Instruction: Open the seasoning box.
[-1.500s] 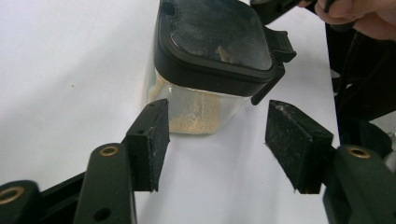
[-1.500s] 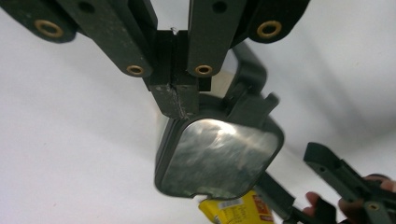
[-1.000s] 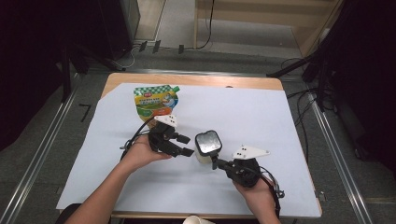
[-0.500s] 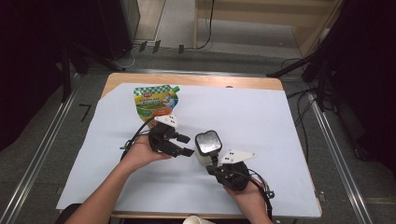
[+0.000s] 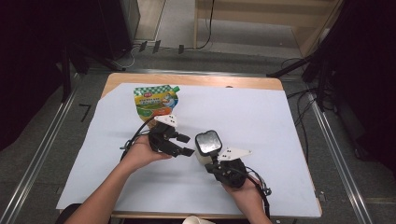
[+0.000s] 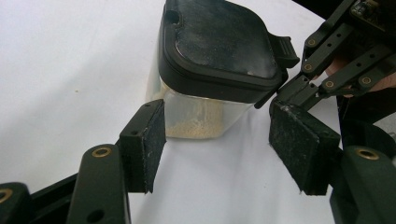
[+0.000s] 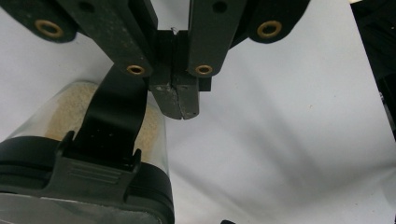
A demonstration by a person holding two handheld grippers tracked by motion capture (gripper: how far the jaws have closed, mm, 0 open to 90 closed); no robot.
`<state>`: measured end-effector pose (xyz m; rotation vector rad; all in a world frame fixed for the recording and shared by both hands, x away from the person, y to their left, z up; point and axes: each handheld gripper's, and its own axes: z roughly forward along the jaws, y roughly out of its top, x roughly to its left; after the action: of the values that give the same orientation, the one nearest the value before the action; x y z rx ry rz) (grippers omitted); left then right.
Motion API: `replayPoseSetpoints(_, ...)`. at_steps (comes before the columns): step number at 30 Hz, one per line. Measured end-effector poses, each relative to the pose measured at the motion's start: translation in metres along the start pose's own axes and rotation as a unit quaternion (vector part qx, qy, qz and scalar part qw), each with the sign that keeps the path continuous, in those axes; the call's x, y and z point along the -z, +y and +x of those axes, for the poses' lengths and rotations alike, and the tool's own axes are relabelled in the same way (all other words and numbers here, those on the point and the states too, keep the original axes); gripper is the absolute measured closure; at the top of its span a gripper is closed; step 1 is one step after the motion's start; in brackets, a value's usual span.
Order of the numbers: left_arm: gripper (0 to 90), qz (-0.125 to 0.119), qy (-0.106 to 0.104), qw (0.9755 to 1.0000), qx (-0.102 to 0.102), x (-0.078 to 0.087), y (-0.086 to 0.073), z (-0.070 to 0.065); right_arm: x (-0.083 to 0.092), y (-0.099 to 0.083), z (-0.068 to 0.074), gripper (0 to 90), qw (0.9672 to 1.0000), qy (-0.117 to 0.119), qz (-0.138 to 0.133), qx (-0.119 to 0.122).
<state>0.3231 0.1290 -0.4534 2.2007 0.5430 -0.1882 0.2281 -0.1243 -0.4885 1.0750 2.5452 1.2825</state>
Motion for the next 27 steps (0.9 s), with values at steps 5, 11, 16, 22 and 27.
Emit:
replayPoseSetpoints(5, 39.4, -0.006, -0.001, 0.9999, 0.009, 0.001, 0.001, 0.000, 0.004, -0.001, -0.005, 90.0, 1.0000, -0.006, 0.004, -0.006)
replayPoseSetpoints(11, 42.1, -0.003, 0.002, 1.0000, 0.001, 0.001, 0.001, -0.002, 0.011, -0.002, -0.016, 90.0, 0.9998, -0.013, 0.008, -0.015)
replayPoseSetpoints(16, 47.9, -0.012, -0.004, 0.9999, 0.005, 0.000, 0.002, -0.004, 0.016, -0.002, -0.027, 90.0, 0.9994, -0.023, 0.010, -0.025)
replayPoseSetpoints(22, 53.6, -0.020, -0.006, 0.9997, -0.011, -0.001, 0.002, -0.008, 0.021, -0.001, -0.041, 90.0, 0.9989, -0.030, 0.011, -0.034)
replayPoseSetpoints(27, 50.3, -0.015, -0.004, 0.9999, -0.004, -0.003, 0.002, -0.006, 0.024, 0.000, -0.050, 90.0, 0.9986, -0.035, 0.009, -0.039)
